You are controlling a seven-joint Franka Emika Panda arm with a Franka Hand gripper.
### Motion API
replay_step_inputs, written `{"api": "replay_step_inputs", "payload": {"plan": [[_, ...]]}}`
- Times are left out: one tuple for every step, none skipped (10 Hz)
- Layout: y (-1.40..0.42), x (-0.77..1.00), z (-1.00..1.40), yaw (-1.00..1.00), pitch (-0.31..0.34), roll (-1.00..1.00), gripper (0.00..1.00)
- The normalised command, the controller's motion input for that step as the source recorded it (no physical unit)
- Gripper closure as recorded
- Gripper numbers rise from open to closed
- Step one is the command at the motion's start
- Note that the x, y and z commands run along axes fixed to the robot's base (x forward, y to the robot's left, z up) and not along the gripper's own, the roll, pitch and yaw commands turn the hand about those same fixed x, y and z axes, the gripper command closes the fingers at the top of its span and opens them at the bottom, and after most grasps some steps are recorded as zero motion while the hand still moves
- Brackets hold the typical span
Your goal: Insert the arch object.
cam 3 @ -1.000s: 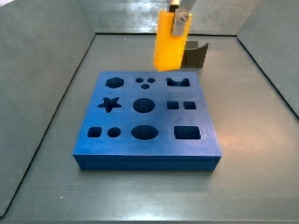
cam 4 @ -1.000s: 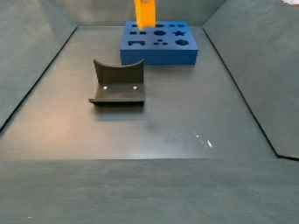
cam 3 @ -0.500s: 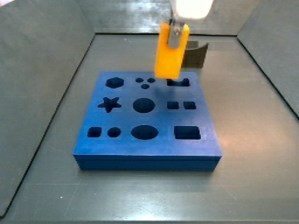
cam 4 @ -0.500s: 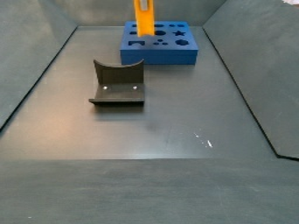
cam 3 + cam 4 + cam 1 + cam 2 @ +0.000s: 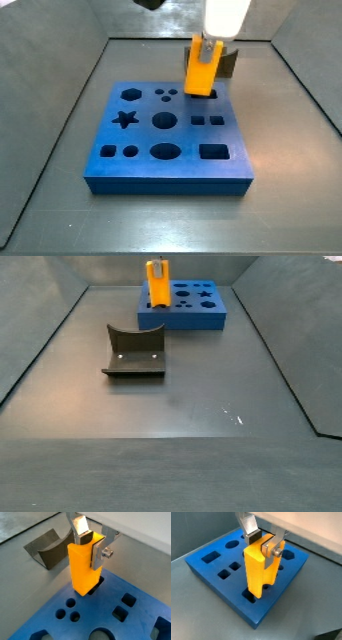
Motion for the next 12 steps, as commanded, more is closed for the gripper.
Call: {"api": "replay_step_inputs", "payload": {"plan": [[-0.04,0.39,-0.31,0.12,0.054,0.05,1.0],[-0.17,0.34,-0.26,0.19,0.081,0.1,1.0],[-0.16,0.19,-0.24,0.23,0.044,0.1,1.0],[-0.14,0.08,-0.21,0.25,0.02,0.09,1.0],[-0.08,0.0,-0.19,0.25,0.0,0.08,1.0],[0.0,0.0,-0.27,0.19,0.0,0.06,1.0],[0.0,0.0,-0.33,0.0,-0.007,0.07,1.0],[0.0,0.0,-0.33,-0.14,-0.009,0.04,1.0],[0.0,0.0,-0.34,-0.15,-0.009,0.08,1.0],[0.02,0.0,-0.35,-0.1,-0.003,0.1,1.0],[0.02,0.0,-0.34,-0.08,-0.011,0.09,1.0],[0.0,0.0,-0.32,-0.06,0.0,0.1,1.0]]}}
